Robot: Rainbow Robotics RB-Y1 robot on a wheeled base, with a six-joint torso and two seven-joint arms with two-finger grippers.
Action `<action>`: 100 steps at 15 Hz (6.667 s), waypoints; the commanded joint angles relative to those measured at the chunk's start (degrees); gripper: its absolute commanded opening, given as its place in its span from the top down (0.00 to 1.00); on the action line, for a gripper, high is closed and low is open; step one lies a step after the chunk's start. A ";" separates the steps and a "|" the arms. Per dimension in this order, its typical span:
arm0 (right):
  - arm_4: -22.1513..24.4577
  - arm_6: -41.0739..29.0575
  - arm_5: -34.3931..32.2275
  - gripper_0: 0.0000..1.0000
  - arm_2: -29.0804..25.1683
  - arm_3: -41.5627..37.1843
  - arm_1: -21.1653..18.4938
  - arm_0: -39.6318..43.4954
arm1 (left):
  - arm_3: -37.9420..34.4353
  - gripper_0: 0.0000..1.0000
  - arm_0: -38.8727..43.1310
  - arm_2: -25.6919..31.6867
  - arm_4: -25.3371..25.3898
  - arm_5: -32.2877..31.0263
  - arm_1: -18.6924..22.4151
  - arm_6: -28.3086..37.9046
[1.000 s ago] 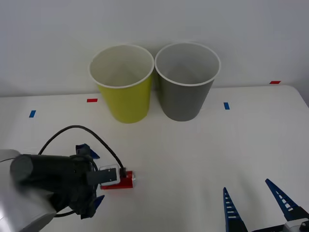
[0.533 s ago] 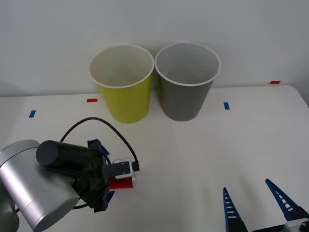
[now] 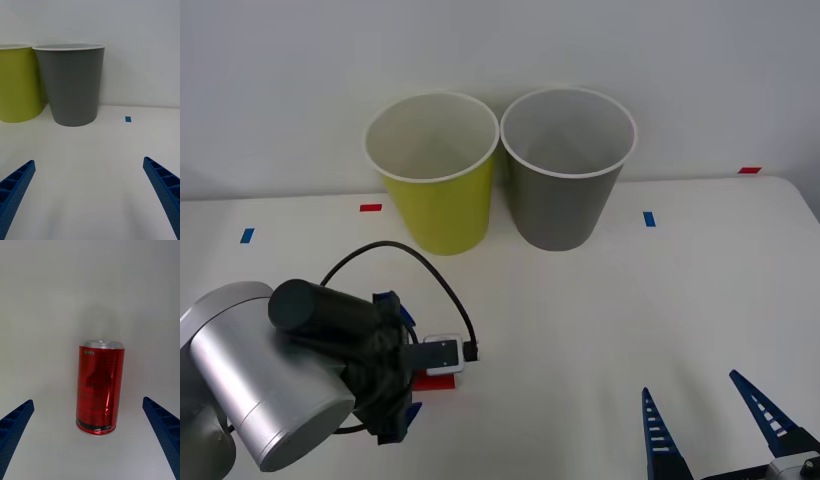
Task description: Put cans in the gray bin and PET bottles in the light green bin.
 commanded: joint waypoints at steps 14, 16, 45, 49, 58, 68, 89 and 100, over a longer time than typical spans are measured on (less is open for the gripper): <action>0.00 0.00 0.00 0.00 0.00 0.00 0.00 0.00 | 12.22 0.00 -5.14 -1.66 -2.33 4.65 -9.59 -6.84; 0.00 0.00 0.00 0.00 0.00 0.00 0.00 0.00 | 14.07 0.00 -5.14 -1.66 -2.42 3.95 -9.68 -7.54; 0.00 0.00 0.00 0.00 0.00 0.00 0.00 0.00 | 22.59 1.00 -6.63 -1.66 -1.10 0.87 -10.12 -12.81; 0.00 0.00 0.00 0.00 0.00 0.00 0.00 0.00 | 22.33 1.00 -6.63 -1.66 -0.22 -2.29 -9.15 -10.79; 0.00 0.00 0.00 0.00 0.00 0.00 0.00 0.00 | 5.54 1.00 -6.63 -1.66 4.87 -7.56 -4.05 17.07; 0.00 0.00 0.00 0.00 0.00 0.00 0.00 0.00 | -7.03 1.00 4.44 15.74 18.23 -16.97 -2.30 17.25; 0.00 0.00 0.00 0.00 0.00 0.00 0.00 0.00 | -13.44 1.00 -6.72 53.97 47.85 -18.29 -9.59 25.86; 0.00 0.00 0.00 0.00 0.00 0.00 0.00 0.00 | 0.36 1.00 -30.71 39.82 26.49 -17.76 -13.19 33.24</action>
